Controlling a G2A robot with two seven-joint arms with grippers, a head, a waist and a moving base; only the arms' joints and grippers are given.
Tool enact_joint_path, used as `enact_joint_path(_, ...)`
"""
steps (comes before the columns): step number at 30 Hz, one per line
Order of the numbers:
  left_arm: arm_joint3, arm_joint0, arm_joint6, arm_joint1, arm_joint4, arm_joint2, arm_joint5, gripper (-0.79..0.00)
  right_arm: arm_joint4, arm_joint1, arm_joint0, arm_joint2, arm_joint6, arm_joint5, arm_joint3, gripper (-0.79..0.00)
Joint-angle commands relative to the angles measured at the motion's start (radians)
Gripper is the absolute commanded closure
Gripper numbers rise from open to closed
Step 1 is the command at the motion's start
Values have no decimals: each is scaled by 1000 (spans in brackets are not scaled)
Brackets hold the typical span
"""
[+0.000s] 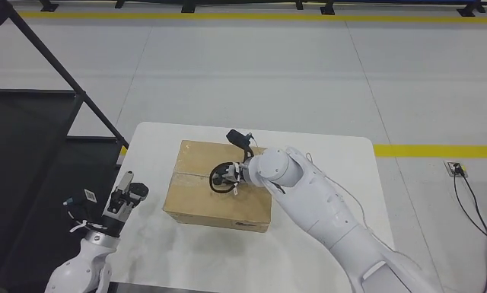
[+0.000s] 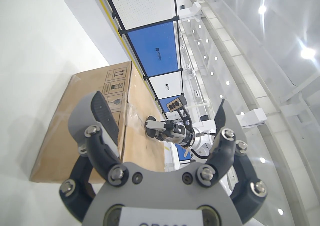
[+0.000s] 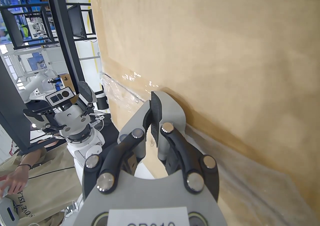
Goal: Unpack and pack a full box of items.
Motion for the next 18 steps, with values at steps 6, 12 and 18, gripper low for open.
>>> enact_joint_path(6,-4,-7,2,0,10,9,10,-785,-79,66,-104,111,32,68,-164,0)
enact_joint_path(12,-8,-13,2,1,16,15,17,-785,-130,109,-185,197,54,110,-270,0)
enact_joint_path(18,-12,-19,2,2,18,17,21,-785,-179,134,-242,252,40,165,-341,0)
